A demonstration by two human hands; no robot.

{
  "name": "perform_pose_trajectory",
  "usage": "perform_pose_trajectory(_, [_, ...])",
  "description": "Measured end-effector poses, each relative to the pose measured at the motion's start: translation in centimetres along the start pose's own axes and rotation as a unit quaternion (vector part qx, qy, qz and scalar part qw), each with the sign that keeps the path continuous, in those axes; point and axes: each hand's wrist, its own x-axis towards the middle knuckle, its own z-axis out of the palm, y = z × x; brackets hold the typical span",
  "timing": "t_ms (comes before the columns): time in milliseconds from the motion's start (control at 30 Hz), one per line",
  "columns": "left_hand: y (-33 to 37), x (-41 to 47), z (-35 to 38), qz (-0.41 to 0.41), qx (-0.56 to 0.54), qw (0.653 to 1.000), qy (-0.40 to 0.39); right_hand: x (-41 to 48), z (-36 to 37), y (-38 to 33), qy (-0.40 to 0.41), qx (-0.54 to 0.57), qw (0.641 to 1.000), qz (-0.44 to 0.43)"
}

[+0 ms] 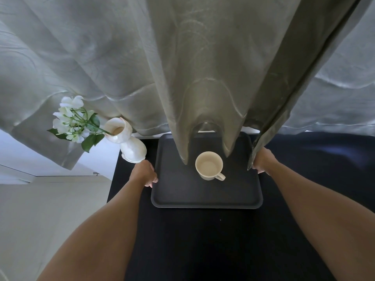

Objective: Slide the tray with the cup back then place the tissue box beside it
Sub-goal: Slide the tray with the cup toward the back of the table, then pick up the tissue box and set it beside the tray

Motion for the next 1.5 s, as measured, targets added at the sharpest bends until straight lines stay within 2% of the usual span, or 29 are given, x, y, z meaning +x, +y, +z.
perform_pose_trajectory(167, [0.2, -0.5, -0.1, 0.0, -0.001, 1.0, -0.009, -0.5, -0.4, 0.0, -0.012, -0.042, 0.999, -0.025])
perform_pose_trajectory(333, [0.3, -2.3, -0.1, -0.002, 0.023, 0.998, 0.054, -1.6, -0.8, -0.1, -0.012, -0.07, 0.996, -0.049])
perform_pose_trajectory(567, [1.4, -5.5, -0.4, 0.017, 0.047, 0.995, 0.09, -4.0, -1.9, 1.2, -0.022, -0.008, 0.999, -0.035])
perform_pose_trajectory(700, [3.0, -7.9, -0.4, 0.043, 0.051, 0.993, 0.101, -6.5, -2.7, 1.9, -0.011, -0.014, 0.999, -0.046])
perform_pose_trajectory(900, [5.1, -11.1, 0.6, 0.113, 0.089, 0.985, 0.093, -11.3, -4.7, 3.7, -0.011, -0.025, 0.999, -0.044])
perform_pose_trajectory(1100, [6.3, -15.7, 2.9, 0.185, 0.124, 0.972, 0.071, -18.7, -7.1, 7.1, 0.041, -0.027, 0.999, -0.02])
perform_pose_trajectory(1367, [10.6, -24.5, 7.1, 0.228, 0.026, 0.972, 0.052, -26.1, -10.1, 14.1, 0.106, -0.02, 0.994, 0.034])
perform_pose_trajectory(1500, [12.8, -27.4, 10.0, 0.259, 0.017, 0.966, 0.021, -28.3, -11.5, 17.8, 0.13, -0.013, 0.99, 0.054])
